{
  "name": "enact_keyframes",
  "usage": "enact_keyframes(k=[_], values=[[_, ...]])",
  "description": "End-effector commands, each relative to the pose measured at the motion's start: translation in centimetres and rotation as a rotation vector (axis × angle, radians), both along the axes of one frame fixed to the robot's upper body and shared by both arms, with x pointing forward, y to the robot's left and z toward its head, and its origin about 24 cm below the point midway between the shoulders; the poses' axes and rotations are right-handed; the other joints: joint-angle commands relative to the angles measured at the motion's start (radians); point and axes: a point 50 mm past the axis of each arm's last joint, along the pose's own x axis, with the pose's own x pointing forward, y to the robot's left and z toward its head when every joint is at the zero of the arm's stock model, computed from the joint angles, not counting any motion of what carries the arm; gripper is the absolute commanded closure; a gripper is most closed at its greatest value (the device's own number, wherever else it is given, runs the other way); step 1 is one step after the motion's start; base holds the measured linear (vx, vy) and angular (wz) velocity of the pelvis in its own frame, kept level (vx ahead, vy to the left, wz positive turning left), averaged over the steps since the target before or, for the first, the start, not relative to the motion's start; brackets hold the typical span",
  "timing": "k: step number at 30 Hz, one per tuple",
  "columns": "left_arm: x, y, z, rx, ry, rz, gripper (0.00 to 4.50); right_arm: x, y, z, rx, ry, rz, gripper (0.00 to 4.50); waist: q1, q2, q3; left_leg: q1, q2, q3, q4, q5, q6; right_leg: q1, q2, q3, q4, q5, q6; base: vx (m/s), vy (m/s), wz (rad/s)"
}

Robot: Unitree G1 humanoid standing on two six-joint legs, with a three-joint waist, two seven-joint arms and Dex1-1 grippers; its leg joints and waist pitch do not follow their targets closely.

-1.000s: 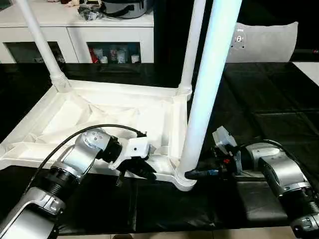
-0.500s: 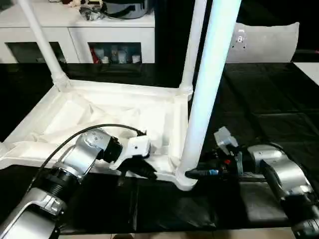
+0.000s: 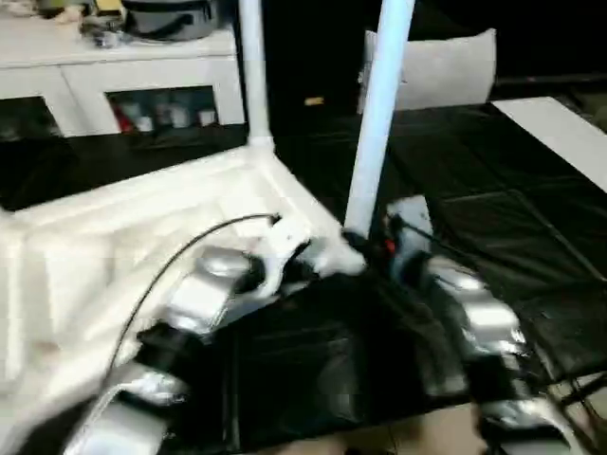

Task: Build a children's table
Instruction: Rotate leg to tighten

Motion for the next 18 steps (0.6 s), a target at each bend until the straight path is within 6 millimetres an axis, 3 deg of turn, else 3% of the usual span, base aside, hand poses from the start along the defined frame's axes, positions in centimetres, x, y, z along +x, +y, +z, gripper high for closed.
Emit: enact_keyframes(k=[1,2,4,5,6,7,10,11,12,13,16,17,18], values=[[0.2,-3.0,2.9,-0.108,-0.119,-0.048,4.5,0.0,1.1,-0.8,0.001,0.013,-0.022,2.01,0.016,0.002,-0.077,-0.011,-0.001,0.006,-0.064,-0.126,0.069,0.065,-0.056,0.046,-0.078,-0.369,-0.075,0.0,0.0,0.0],[0.2,-3.1,3.0,-0.107,-0.127,-0.055,4.5,0.0,1.0,-0.7,0.004,0.008,-0.027,1.87,0.017,0.003,-0.077,-0.014,0.001,0.005,-0.064,-0.111,0.074,0.066,-0.057,0.049,-0.072,-0.34,-0.086,0.0,0.0,0.0],[0.1,-3.1,3.0,-0.098,-0.134,-0.065,4.5,0.0,0.8,-0.7,0.007,0.004,-0.036,1.82,0.023,0.005,-0.088,-0.021,0.005,0.002,-0.057,-0.012,0.097,0.072,-0.057,0.059,-0.04,-0.164,-0.145,0.025,-0.007,0.01],[0.0,-3.0,3.0,-0.092,-0.135,-0.076,4.5,0.0,0.6,-0.6,0.013,0.0,-0.043,1.54,0.025,0.0,-0.092,-0.028,0.002,0.002,-0.05,0.05,0.118,0.074,-0.055,0.063,-0.024,-0.074,-0.173,0.0,0.0,0.0],[0.0,-2.9,3.0,-0.089,-0.135,-0.08,4.5,0.0,0.5,-0.6,0.015,-0.002,-0.048,1.54,0.025,0.0,-0.092,-0.028,0.002,0.002,-0.05,0.05,0.118,0.074,-0.055,0.063,-0.024,-0.074,-0.173,0.0,0.0,0.0],[-0.1,-2.8,3.0,-0.085,-0.134,-0.085,4.5,0.0,0.3,-0.5,0.024,-0.008,-0.048,1.42,0.032,-0.001,-0.089,-0.03,-0.001,0.005,-0.045,0.086,0.149,0.069,-0.054,0.067,-0.014,-0.015,-0.204,0.0,0.0,0.0],[-0.3,-2.4,2.8,-0.074,-0.124,-0.113,4.5,-0.2,-0.3,0.1,0.053,-0.064,-0.013,1.29,0.043,0.001,-0.087,-0.029,0.001,0.009,-0.046,0.055,0.159,0.069,-0.058,0.067,-0.019,-0.056,-0.204,0.0,0.0,0.0],[-0.3,-2.2,2.7,-0.068,-0.121,-0.115,4.5,-0.4,-0.5,0.2,0.054,-0.076,0.013,1.15,0.047,0.0,-0.083,-0.027,0.001,0.012,-0.049,0.009,0.147,0.069,-0.057,0.066,-0.028,-0.117,-0.188,0.0,0.0,0.0],[-0.3,-1.9,2.6,-0.064,-0.116,-0.12,4.5,-0.6,-1.0,0.2,0.044,-0.088,0.038,1.02,0.047,0.0,-0.083,-0.027,0.001,0.012,-0.049,0.009,0.147,0.069,-0.057,0.066,-0.028,-0.117,-0.188,0.0,0.0,0.0],[-0.4,-1.5,2.4,-0.059,-0.111,-0.136,4.5,-1.0,-1.7,0.3,0.03,-0.096,0.083,0.93,0.057,0.003,-0.078,-0.023,0.002,0.015,-0.052,-0.037,0.13,0.067,-0.055,0.066,-0.04,-0.194,-0.155,0.0,0.0,0.0],[-0.6,-1.1,2.1,-0.054,-0.101,-0.176,4.5,-1.3,-2.9,0.5,0.006,-0.108,0.131,0.68,0.065,0.002,-0.078,-0.024,0.002,0.014,-0.054,-0.06,0.112,0.066,-0.053,0.065,-0.044,-0.235,-0.132,0.0,0.0,0.0],[-0.7,-0.7,2.0,-0.054,-0.095,-0.219,4.5,-1.4,-3.9,0.7,-0.019,-0.114,0.175,0.58,0.067,0.007,-0.077,-0.021,0.003,0.014,-0.055,-0.079,0.103,0.062,-0.054,0.065,-0.047,-0.262,-0.126,0.0,0.0,0.0],[-0.8,-0.6,2.0,-0.054,-0.093,-0.231,4.5,-1.5,-4.1,0.7,-0.026,-0.115,0.187,0.5,0.067,0.003,-0.076,-0.021,0.002,0.015,-0.056,-0.096,0.101,0.064,-0.051,0.063,-0.052,-0.283,-0.117,0.0,0.0,0.0]])
